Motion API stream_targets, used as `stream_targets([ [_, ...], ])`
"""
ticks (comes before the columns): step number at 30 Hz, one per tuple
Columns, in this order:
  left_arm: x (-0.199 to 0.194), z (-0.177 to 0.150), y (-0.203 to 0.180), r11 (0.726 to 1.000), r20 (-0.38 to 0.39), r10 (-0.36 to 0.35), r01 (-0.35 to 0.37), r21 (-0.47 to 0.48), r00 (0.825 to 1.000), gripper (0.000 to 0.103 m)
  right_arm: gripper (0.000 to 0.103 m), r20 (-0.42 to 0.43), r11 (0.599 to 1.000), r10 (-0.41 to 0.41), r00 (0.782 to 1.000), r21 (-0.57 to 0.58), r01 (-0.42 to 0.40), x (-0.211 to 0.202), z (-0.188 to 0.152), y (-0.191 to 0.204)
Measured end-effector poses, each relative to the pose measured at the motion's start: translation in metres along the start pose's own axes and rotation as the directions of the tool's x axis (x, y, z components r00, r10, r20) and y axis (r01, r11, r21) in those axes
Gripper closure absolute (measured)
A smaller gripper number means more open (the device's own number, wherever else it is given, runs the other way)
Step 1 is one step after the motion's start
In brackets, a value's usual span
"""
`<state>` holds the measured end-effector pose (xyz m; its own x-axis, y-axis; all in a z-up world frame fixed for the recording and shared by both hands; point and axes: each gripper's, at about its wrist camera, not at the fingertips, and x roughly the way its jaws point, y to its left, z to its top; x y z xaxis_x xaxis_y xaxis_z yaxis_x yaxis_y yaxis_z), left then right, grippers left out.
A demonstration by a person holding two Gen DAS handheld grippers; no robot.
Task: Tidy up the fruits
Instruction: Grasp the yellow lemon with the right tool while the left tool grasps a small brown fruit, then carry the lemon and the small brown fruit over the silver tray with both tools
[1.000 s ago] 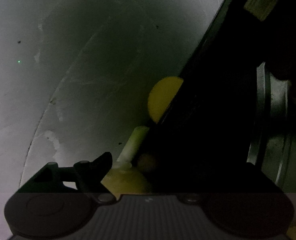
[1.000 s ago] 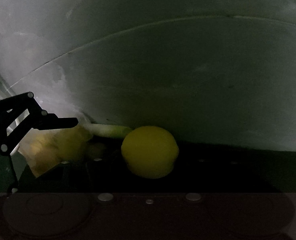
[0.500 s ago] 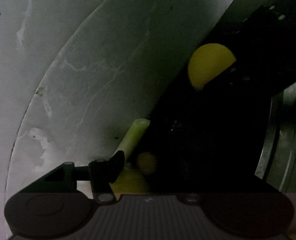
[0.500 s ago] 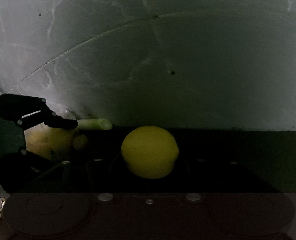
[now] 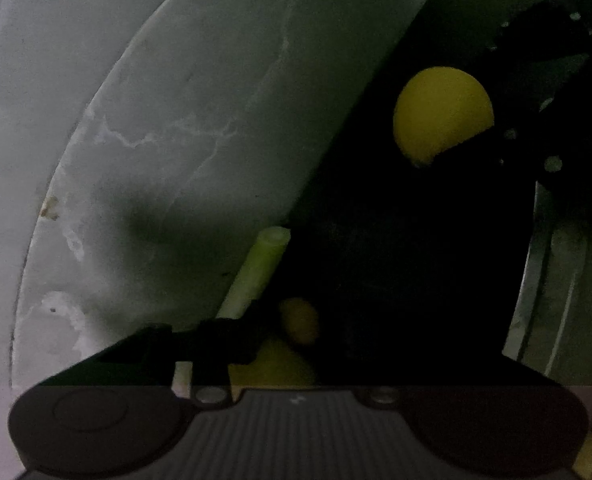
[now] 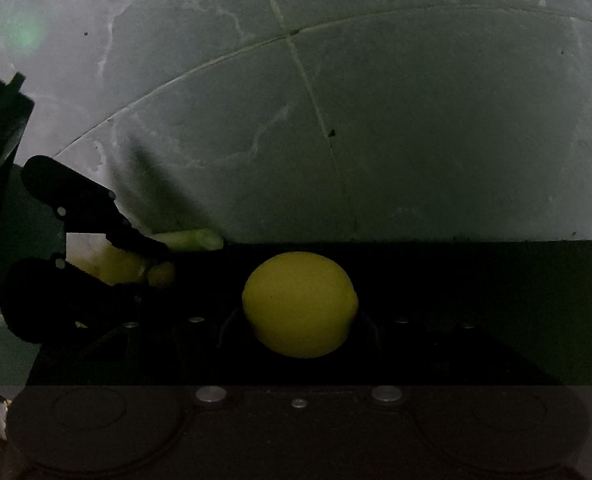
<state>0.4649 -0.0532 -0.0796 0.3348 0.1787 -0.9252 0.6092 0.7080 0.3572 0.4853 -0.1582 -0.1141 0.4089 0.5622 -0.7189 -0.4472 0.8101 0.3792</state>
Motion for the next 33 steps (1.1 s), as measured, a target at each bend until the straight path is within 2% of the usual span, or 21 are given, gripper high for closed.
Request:
stream_targets([
  [1, 0.000, 0.000, 0.003, 1.000, -0.001, -0.024, 0.024, -0.018, 1.000, 0.074, 0.041, 0.000, 1.000, 0.000, 1.000, 0.001, 0.000, 0.001, -0.001, 0.000],
  [5, 0.000, -0.001, 0.009, 0.998, 0.011, -0.036, 0.037, -0.057, 0.999, 0.074, 0.041, -0.001, 1.000, -0.001, 1.000, 0.001, 0.001, 0.002, -0.001, 0.001],
  [12, -0.002, 0.000, 0.018, 0.981, 0.037, -0.068, 0.074, -0.179, 0.997, 0.075, 0.041, 0.001, 1.000, -0.005, 1.000, 0.003, 0.005, 0.003, -0.006, 0.003],
  [19, -0.008, 0.004, 0.010, 0.955, 0.076, -0.120, 0.136, -0.262, 0.990, 0.075, 0.041, 0.002, 1.000, -0.011, 1.000, 0.004, 0.011, 0.005, -0.008, 0.003],
  [23, -0.014, -0.008, 0.000, 0.940, 0.090, -0.114, 0.136, -0.312, 0.989, 0.075, 0.041, 0.004, 1.000, -0.015, 1.000, 0.006, 0.015, 0.005, -0.011, 0.004],
  [27, -0.012, -0.020, -0.004, 0.913, 0.102, -0.120, 0.150, -0.379, 0.988, 0.075, 0.041, 0.011, 0.999, -0.001, 1.000, 0.039, 0.001, 0.004, -0.015, 0.001],
  [28, -0.023, -0.019, -0.017, 0.909, 0.104, -0.117, 0.149, -0.390, 0.988, 0.075, 0.041, 0.012, 0.999, 0.003, 1.000, 0.050, -0.004, 0.003, -0.015, -0.001],
  [31, -0.028, -0.030, -0.023, 0.897, 0.116, -0.111, 0.150, -0.416, 0.987, 0.075, 0.041, 0.016, 0.997, 0.014, 1.000, 0.071, -0.015, 0.002, -0.018, -0.004],
  [33, -0.022, -0.033, -0.010, 0.888, 0.125, -0.117, 0.160, -0.431, 0.985, 0.075, 0.041, 0.019, 0.997, 0.014, 1.000, 0.074, -0.015, 0.002, -0.020, -0.004],
])
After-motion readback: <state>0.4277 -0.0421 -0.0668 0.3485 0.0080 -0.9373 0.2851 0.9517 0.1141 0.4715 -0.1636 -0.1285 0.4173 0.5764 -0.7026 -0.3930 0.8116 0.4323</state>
